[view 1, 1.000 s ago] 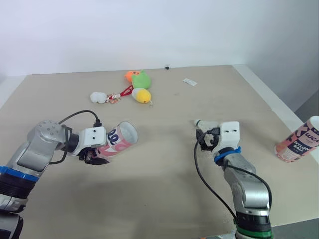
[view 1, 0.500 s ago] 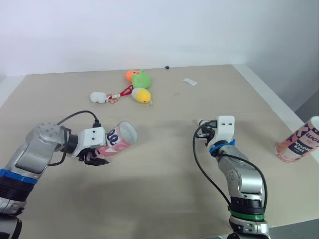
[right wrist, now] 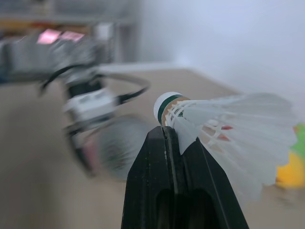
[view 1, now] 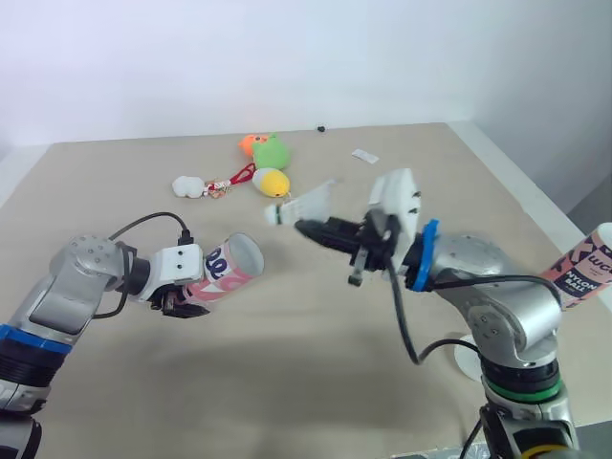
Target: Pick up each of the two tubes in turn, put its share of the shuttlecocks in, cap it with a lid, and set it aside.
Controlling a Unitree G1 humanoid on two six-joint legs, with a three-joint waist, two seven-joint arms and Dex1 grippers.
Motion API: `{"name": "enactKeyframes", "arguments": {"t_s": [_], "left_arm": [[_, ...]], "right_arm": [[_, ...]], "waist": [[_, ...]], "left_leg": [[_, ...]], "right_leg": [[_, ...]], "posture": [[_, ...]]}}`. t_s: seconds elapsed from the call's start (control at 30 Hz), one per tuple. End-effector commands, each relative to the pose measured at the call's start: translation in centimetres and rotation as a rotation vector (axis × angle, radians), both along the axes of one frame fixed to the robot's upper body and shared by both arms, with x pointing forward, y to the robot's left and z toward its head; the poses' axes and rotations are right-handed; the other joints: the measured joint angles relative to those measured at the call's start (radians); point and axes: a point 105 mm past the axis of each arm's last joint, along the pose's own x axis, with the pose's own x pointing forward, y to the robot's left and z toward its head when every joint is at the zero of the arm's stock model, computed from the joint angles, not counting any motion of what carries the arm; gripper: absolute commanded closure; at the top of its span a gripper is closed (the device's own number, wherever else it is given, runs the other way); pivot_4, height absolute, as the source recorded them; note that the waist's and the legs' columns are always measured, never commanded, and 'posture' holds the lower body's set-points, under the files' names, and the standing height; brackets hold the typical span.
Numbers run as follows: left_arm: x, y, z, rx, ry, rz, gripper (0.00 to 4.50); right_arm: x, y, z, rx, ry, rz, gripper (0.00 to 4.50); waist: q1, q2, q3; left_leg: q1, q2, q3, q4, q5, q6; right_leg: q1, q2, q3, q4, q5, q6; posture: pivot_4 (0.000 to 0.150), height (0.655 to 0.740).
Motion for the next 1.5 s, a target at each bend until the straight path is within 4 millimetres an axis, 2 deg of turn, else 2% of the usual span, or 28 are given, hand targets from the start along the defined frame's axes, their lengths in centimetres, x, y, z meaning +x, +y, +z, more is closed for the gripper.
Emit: {"name": "enactKeyframes", "arguments": {"t_s": [0.03, 0.13, 0.23, 0.4, 0.5, 0.67, 0.73, 0.77, 0.87, 0.97, 1.07, 1.2, 1.4, 1.5], "left_arm": [[-0.7, -0.3, -1.5, 0.003, 0.069, -0.01, 1.12], [-0.7, -0.4, -1.5, 0.002, 0.066, -0.008, 1.12], [-0.8, -0.4, -1.5, 0.002, 0.067, -0.002, 1.12], [-1.0, -0.3, -1.6, 0.0, 0.069, 0.003, 1.12], [-1.0, -0.4, -1.6, -0.003, 0.07, 0.005, 1.12], [-0.9, -0.4, -1.6, -0.002, 0.069, 0.005, 1.12], [-0.8, -0.5, -1.6, -0.004, 0.069, 0.003, 1.12], [-0.8, -0.5, -1.6, -0.004, 0.069, 0.002, 1.12], [-0.7, -0.6, -1.7, -0.002, 0.069, -0.004, 1.12], [-0.5, -0.8, -1.6, -0.004, 0.067, -0.009, 1.12], [-0.5, -1.0, -1.5, -0.007, 0.065, -0.014, 1.12], [-0.8, -0.8, -1.6, -0.009, 0.067, -0.005, 1.12], [-1.4, -0.5, -1.7, -0.012, 0.07, 0.017, 1.12], [-1.5, -0.6, -1.8, -0.015, 0.072, 0.02, 1.12]], "right_arm": [[0.4, 1.5, 0.0, -0.05, -0.09, 0.027, 4.46], [0.6, 2.7, -1.3, -0.123, -0.133, 0.066, 4.46], [0.4, 3.7, -1.5, -0.133, -0.131, 0.105, 4.46], [-0.2, 4.0, -1.8, -0.139, -0.103, 0.151, 4.46], [-0.8, 3.7, -1.4, -0.116, -0.074, 0.187, 3.52], [0.1, 3.0, 0.9, -0.075, -0.089, 0.17, 1.04], [1.4, 2.3, 2.1, -0.077, -0.097, 0.142, 1.13], [2.3, 2.0, 2.4, -0.101, -0.113, 0.128, 1.36], [3.7, 2.1, 2.3, -0.218, -0.147, 0.15, 2.71], [4.0, 3.6, 1.2, -0.34, -0.153, 0.231, 4.27], [4.4, 5.8, -1.0, -0.454, -0.171, 0.291, 4.4], [3.4, 9.4, -3.9, -0.51, -0.187, 0.391, 4.4], [1.9, 12.7, -5.1, -0.525, -0.233, 0.464, 4.4], [1.4, 12.9, -4.1, -0.48, -0.238, 0.485, 4.4]], "waist": [[0.0, 0.0, 0.0], [0.001, 0.0, 0.0], [0.001, 0.0, 0.0], [0.001, 0.0, 0.0], [0.001, 0.0, 0.0], [0.0, 0.0, 0.0], [0.0, 0.0, 0.0], [0.0, 0.0, 0.0], [0.001, 0.0, 0.0], [0.0, 0.0, 0.0], [0.001, 0.001, 0.001], [0.003, 0.0, 0.001], [-0.001, -0.001, 0.0], [-0.002, -0.001, 0.0]], "left_leg": [[0.0, 0.0, 0.0, 0.0, 0.0, 0.0], [-0.001, 0.0, 0.0, 0.001, 0.0, 0.0], [-0.001, 0.0, 0.0, 0.001, 0.0, 0.0], [-0.001, 0.0, 0.0, 0.001, 0.0, 0.0], [-0.001, 0.0, 0.0, 0.001, 0.0, 0.0], [-0.001, 0.0, 0.0, 0.001, 0.0, 0.0], [-0.001, 0.0, 0.0, 0.001, 0.0, 0.0], [-0.001, 0.0, 0.0, 0.001, 0.0, 0.0], [-0.001, 0.0, 0.0, 0.002, 0.0, 0.0], [-0.001, 0.0, 0.001, 0.001, 0.0, 0.0], [-0.001, 0.001, 0.0, 0.001, 0.0, 0.0], [-0.001, 0.0, 0.0, 0.002, 0.0, 0.0], [-0.002, -0.001, 0.001, 0.002, -0.001, 0.001], [-0.001, 0.001, 0.001, 0.002, -0.001, 0.001]], "right_leg": [[0.0, 0.0, 0.0, 0.0, 0.0, 0.0], [0.0, 0.0, 0.0, 0.0, 0.0, 0.0], [0.0, 0.0, 0.0, 0.0, 0.0, 0.0], [-0.001, 0.0, -0.001, 0.0, 0.0, 0.0], [-0.001, 0.0, -0.001, 0.0, 0.0, 0.0], [-0.001, 0.0, -0.001, 0.0, 0.0, 0.0], [-0.001, 0.0, -0.001, 0.0, 0.001, 0.0], [-0.001, 0.0, -0.001, 0.0, 0.001, 0.0], [-0.001, 0.0, -0.001, 0.0, 0.001, 0.0], [-0.001, 0.0, -0.001, 0.0, 0.001, -0.001], [-0.001, 0.001, -0.001, 0.001, 0.0, -0.002], [-0.001, 0.0, -0.002, 0.002, 0.0, -0.002], [-0.002, -0.002, -0.002, 0.001, 0.004, -0.005], [-0.001, 0.0, -0.002, 0.002, 0.004, -0.006]], "posture": [[0.15, 0.74], [0.15, 0.74], [0.15, 0.74], [0.15, 0.74], [0.15, 0.74], [0.15, 0.74], [0.15, 0.74], [0.15, 0.74], [0.15, 0.74], [0.15, 0.74], [0.15, 0.74], [0.15, 0.74], [0.15, 0.74], [0.15, 0.74]]}}
